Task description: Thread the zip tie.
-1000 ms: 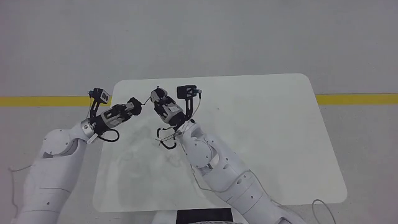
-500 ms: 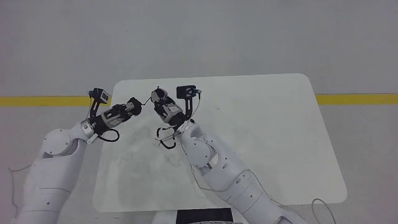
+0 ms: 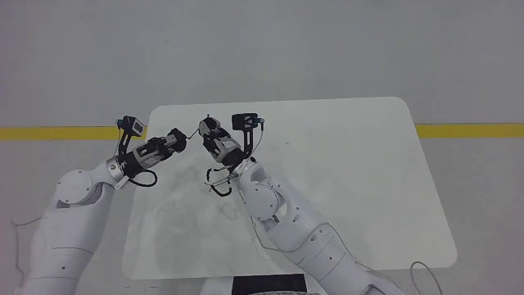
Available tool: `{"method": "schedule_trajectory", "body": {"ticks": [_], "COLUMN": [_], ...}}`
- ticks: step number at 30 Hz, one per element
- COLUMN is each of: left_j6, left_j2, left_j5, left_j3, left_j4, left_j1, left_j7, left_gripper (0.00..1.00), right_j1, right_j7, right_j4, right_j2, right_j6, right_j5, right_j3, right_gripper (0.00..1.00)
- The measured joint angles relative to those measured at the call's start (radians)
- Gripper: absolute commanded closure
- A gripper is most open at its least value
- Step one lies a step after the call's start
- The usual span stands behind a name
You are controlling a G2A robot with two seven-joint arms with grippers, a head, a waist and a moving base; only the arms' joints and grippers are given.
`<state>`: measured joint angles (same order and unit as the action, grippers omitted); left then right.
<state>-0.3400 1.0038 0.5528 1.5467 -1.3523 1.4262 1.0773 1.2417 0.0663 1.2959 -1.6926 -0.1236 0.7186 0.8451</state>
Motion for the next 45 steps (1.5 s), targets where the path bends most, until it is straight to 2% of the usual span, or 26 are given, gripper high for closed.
{"method": "schedule_trajectory", "body": {"ticks": [14, 32, 45], "left_j6": [0.000, 0.000, 0.000], "left_j2": [0.000, 0.000, 0.000], "left_j5": [0.000, 0.000, 0.000], "left_j3": [0.000, 0.000, 0.000], "left_j4": [0.000, 0.000, 0.000], "left_j1": [0.000, 0.000, 0.000], "left_j7": [0.000, 0.000, 0.000], "left_gripper": [1.00, 1.00, 1.00], "right_j1": [-0.012, -0.007, -0.024], "right_j7": [-0.010, -0.007, -0.024], "right_j4": [-0.034, -0.024, -0.054], "right_j2": [-0.008, -0.006, -0.014], "right_j6": [-0.009, -0.020, -0.009], "right_j5": [-0.032, -0.001, -0.007], "right_j3": [-0.017, -0.023, -0.040], "right_gripper": [1.00, 1.00, 1.00]}}
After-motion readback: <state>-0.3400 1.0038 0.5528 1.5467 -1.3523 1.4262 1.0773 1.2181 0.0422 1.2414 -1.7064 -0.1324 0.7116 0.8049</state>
